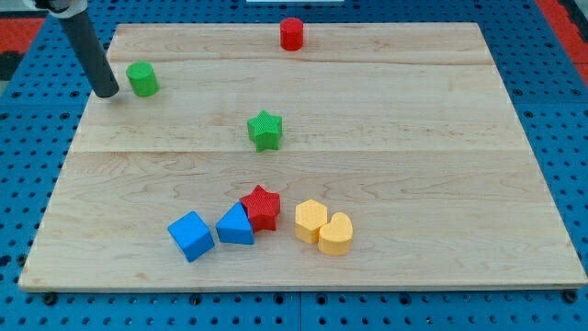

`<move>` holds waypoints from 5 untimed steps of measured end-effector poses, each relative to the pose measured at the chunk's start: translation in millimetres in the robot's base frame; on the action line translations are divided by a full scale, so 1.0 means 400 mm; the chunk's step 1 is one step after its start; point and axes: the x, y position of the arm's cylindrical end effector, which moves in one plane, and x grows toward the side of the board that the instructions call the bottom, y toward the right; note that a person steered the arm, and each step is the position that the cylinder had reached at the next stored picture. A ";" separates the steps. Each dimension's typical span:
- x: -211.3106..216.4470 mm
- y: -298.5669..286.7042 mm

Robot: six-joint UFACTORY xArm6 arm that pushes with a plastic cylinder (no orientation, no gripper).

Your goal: Slide the green circle closer to the red circle

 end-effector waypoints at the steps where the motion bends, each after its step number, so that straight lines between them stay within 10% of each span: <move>1: -0.067 0.209; 5: -0.221 0.362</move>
